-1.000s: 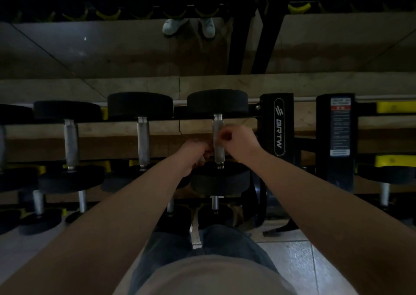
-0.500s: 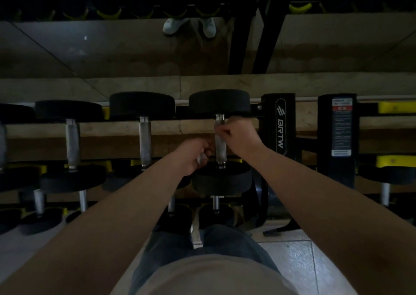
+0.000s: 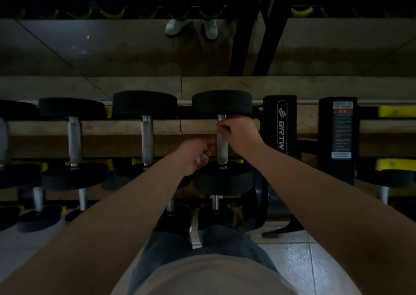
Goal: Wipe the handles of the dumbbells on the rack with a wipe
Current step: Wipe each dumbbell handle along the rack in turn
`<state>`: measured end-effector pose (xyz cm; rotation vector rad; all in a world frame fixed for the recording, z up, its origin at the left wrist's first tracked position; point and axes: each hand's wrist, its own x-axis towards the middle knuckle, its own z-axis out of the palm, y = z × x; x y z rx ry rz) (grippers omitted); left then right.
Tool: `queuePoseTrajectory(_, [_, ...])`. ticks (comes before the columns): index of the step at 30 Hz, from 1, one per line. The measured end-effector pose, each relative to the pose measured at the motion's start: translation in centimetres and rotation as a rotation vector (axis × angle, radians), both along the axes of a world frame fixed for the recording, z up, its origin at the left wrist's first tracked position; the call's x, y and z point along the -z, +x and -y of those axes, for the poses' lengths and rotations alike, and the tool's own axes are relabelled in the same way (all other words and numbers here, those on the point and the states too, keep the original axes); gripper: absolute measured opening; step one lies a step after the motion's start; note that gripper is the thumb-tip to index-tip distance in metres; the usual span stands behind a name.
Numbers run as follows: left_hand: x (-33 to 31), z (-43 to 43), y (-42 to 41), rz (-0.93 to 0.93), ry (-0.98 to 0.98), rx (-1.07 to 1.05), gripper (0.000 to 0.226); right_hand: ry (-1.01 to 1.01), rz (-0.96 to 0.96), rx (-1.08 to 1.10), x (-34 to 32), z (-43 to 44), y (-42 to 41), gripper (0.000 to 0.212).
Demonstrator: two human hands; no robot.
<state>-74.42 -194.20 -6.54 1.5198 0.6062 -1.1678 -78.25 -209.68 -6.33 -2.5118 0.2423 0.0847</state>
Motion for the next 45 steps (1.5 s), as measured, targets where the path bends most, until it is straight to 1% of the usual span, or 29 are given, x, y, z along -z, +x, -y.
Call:
queuePoseTrajectory(1, [-0.1, 0.0, 0.0, 0.003, -0.002, -0.006, 0.038, 0.003, -0.004, 0.01, -0.2, -0.1, -0.3, 0.017])
queuePoseTrajectory(2, [-0.3, 0.0, 0.0, -0.001, 0.002, -0.01, 0.037, -0.018, -0.054, -0.056, -0.2, -0.4, -1.0, 0.017])
queuePoseTrajectory(4, [-0.4, -0.1, -0.1, -0.003, 0.017, -0.01, 0.034, -0.064, -0.231, -0.277, 0.4, -1.0, -2.7, 0.018])
queuePoseTrajectory(5, [-0.3, -0.1, -0.2, -0.001, 0.023, -0.002, 0.033, -0.067, -0.303, -0.346, 0.9, -1.1, -3.4, 0.018])
queuePoseTrajectory(6, [-0.2, -0.3, -0.3, 0.006, 0.031, 0.02, 0.033, -0.056, -0.342, -0.36, 1.1, -1.0, -3.7, 0.018])
queuePoseTrajectory(8, [-0.1, -0.8, -0.5, 0.041, 0.035, 0.095, 0.026, 0.037, -0.339, -0.274, 1.1, -0.8, -3.2, 0.017])
queuePoseTrajectory(10, [0.5, -1.3, -0.7, 0.122, -0.002, 0.178, 0.018, 0.242, -0.28, -0.043, 0.4, -0.9, -2.5, 0.019])
queuePoseTrajectory(11, [0.7, -1.5, -0.7, 0.175, -0.023, 0.204, 0.019, 0.346, -0.259, 0.069, 0.3, -0.9, -2.4, 0.02])
queuePoseTrajectory(13, [0.7, -1.5, -0.8, 0.269, -0.045, 0.215, 0.017, 0.459, -0.24, 0.169, 0.4, -0.9, -2.4, 0.022])
queuePoseTrajectory(16, [0.8, -0.9, -0.6, 0.369, -0.03, 0.197, 0.009, 0.505, -0.238, 0.228, 0.9, -0.6, -2.7, 0.031])
queuePoseTrajectory(18, [0.9, -0.2, -0.2, 0.377, -0.021, 0.186, 0.01, 0.569, -0.218, 0.305, 1.1, -0.4, -2.6, 0.032])
queuePoseTrajectory(20, [1.3, 0.6, 0.5, 0.428, 0.047, 0.146, 0.017, 0.6, -0.199, 0.381, 1.2, -0.1, -2.3, 0.025])
queuePoseTrajectory(22, [1.5, 1.3, 1.3, 0.516, 0.134, 0.089, 0.015, 0.635, -0.211, 0.483, 1.5, 0.2, -2.2, 0.024])
queuePoseTrajectory(23, [1.5, 1.6, 1.6, 0.555, 0.173, 0.091, 0.012, 0.649, -0.226, 0.528, 1.5, 0.4, -2.2, 0.027])
queuePoseTrajectory(25, [1.8, 1.9, 1.7, 0.616, 0.219, 0.17, 0.01, 0.648, -0.26, 0.567, 2.1, 0.7, -2.5, 0.03])
queuePoseTrajectory(27, [2.1, 1.5, 0.9, 0.618, 0.257, 0.321, 0.013, 0.645, -0.304, 0.539, 2.7, 0.8, -3.0, 0.027])
queuePoseTrajectory(29, [3.3, 0.2, -0.3, 0.526, 0.252, 0.482, 0.012, 0.641, -0.358, 0.494, 3.2, 0.8, -3.4, 0.021])
queuePoseTrajectory(31, [3.7, -0.9, -1.1, 0.412, 0.219, 0.55, 0.011, 0.664, -0.411, 0.456, 3.5, 0.7, -3.7, 0.013])
queuePoseTrajectory(32, [3.7, -1.1, -0.9, 0.389, 0.211, 0.561, 0.01, 0.652, -0.43, 0.433, 3.6, 0.6, -3.7, 0.011])
queuePoseTrajectory(33, [3.5, -0.9, -0.5, 0.38, 0.203, 0.549, 0.01, 0.638, -0.442, 0.428, 3.7, 0.6, -3.7, 0.01])
queuePoseTrajectory(34, [3.3, -0.5, 0.1, 0.381, 0.184, 0.493, 0.011, 0.638, -0.445, 0.436, 3.9, 0.7, -3.6, 0.01])
queuePoseTrajectory(36, [2.6, 0.7, 1.4, 0.373, 0.122, 0.293, 0.01, 0.678, -0.441, 0.48, 4.0, 0.7, -3.3, 0.013])
queuePoseTrajectory(37, [2.2, 1.3, 1.9, 0.371, 0.107, 0.225, 0.01, 0.7, -0.443, 0.509, 4.0, 0.8, -3.2, 0.014])
queuePoseTrajectory(38, [2.0, 1.7, 2.1, 0.39, 0.111, 0.21, 0.011, 0.713, -0.436, 0.537, 3.8, 0.9, -3.0, 0.014])
queuePoseTrajectory(41, [1.8, 0.9, 1.2, 0.431, 0.132, 0.348, 0.019, 0.729, -0.418, 0.586, 4.0, 1.2, -2.9, 0.017])
queuePoseTrajectory(42, [1.6, 0.2, 0.6, 0.429, 0.15, 0.459, 0.022, 0.725, -0.424, 0.587, 4.0, 1.1, -3.0, 0.017])
queuePoseTrajectory(44, [1.6, -1.0, -0.4, 0.454, 0.207, 0.797, 0.031, 0.714, -0.449, 0.574, 4.4, 0.7, -3.3, 0.016])
queuePoseTrajectory(45, [1.6, -1.2, -0.7, 0.48, 0.246, 0.916, 0.033, 0.704, -0.462, 0.567, 4.8, 0.5, -3.4, 0.016])
